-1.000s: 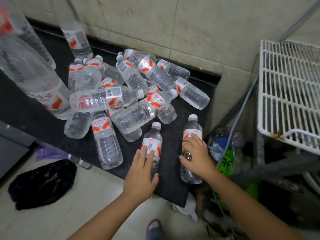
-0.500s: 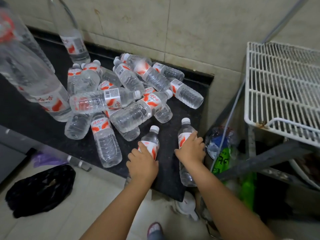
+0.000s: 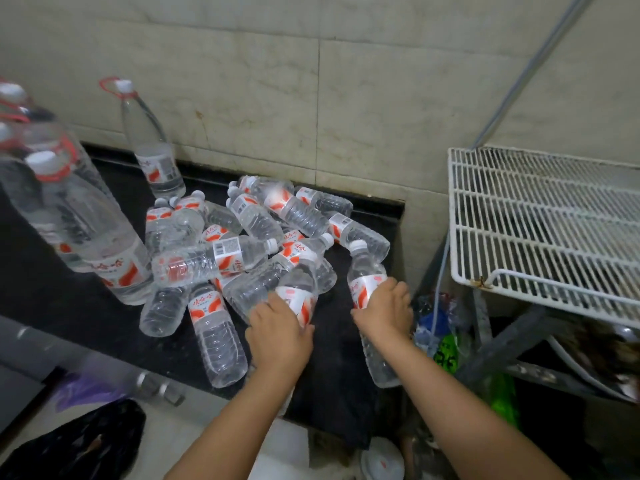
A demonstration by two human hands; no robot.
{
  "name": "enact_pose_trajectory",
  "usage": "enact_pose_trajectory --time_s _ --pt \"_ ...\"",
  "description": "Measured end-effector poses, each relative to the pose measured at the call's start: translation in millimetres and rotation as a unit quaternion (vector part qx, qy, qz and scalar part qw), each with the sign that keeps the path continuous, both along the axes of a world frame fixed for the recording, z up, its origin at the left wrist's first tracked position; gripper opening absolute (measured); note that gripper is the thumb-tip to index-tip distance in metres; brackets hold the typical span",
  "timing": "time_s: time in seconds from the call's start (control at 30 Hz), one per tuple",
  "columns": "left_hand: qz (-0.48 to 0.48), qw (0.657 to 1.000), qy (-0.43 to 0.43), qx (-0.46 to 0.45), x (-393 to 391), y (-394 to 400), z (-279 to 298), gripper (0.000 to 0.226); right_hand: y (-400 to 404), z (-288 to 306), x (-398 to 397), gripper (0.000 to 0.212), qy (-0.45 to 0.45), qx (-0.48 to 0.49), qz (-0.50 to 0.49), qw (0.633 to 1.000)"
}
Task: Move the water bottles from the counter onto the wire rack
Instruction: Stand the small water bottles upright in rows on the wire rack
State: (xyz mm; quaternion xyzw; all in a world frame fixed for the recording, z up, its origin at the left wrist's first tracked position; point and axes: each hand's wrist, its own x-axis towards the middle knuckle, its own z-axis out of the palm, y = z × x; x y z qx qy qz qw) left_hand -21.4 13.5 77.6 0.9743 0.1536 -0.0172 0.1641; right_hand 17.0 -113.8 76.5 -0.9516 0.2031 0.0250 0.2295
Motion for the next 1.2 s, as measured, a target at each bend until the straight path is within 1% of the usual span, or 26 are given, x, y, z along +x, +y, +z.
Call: enact_pose_trajectory --time_s 0.13,0.3,0.4,0.47,0.53,0.67,0.73,0.87,1.03,1.2 --pt "0.016 0.993 -0.113 0.012 29 8 58 0.074 0 72 24 0.077 -0.105 0.038 0.026 0.993" --pt "0.034 0.973 -0.23 0.013 67 -16 130 0.067 -30 171 46 0.073 -0.242 0.052 0.038 0.968" --pt "0.028 0.963 -0.268 0.007 82 -53 167 0.064 -72 215 54 0.073 -0.313 0.045 0.02 0.949" --pt "0.015 0.959 -0.284 0.008 90 -82 184 0.066 -105 232 56 0.073 -0.35 0.042 0.003 0.936" --pt "-0.001 0.951 -0.308 -0.017 98 -115 197 0.069 -142 245 58 0.073 -0.379 0.04 -0.014 0.925" --pt "-0.031 0.93 -0.336 -0.143 120 -192 215 0.076 -226 252 62 0.075 -0.408 0.054 -0.051 0.91" --pt "-0.049 0.92 -0.341 -0.187 134 -228 214 0.077 -265 246 69 0.075 -0.415 0.051 -0.053 0.907" --pt "-0.08 0.911 -0.332 -0.23 162 -292 203 0.078 -325 230 90 0.075 -0.401 0.032 -0.052 0.914" --pt "-0.133 0.901 -0.317 -0.265 199 -352 186 0.076 -366 210 124 0.077 -0.388 0.04 -0.054 0.919" --pt "-0.206 0.868 -0.306 -0.332 241 -381 173 0.077 -383 193 156 0.073 -0.376 0.07 -0.038 0.923"
